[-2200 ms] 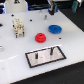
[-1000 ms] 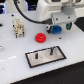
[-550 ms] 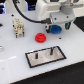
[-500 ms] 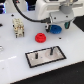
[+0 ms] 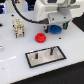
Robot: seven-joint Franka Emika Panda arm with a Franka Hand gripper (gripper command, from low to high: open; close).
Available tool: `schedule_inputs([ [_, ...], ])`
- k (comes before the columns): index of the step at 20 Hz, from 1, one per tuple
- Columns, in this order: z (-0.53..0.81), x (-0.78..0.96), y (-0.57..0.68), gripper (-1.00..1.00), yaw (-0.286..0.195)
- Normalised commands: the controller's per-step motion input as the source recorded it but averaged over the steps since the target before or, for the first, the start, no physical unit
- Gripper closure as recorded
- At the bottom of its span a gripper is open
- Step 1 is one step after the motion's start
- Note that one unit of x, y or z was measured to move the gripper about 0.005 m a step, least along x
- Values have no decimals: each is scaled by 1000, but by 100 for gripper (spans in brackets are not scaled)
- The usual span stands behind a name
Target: Insert the blue gear onto the right peg, followed by the red gear
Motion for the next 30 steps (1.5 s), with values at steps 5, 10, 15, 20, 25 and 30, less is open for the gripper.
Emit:
schedule_inputs([
  [5, -137, -264, 2, 100, 0],
  [10, -48, -179, 2, 100, 0],
  [15, 211, 37, 3, 100, 0],
  [20, 510, 291, -38, 100, 0],
  [25, 439, 490, -180, 100, 0],
  [30, 434, 635, -219, 100, 0],
])
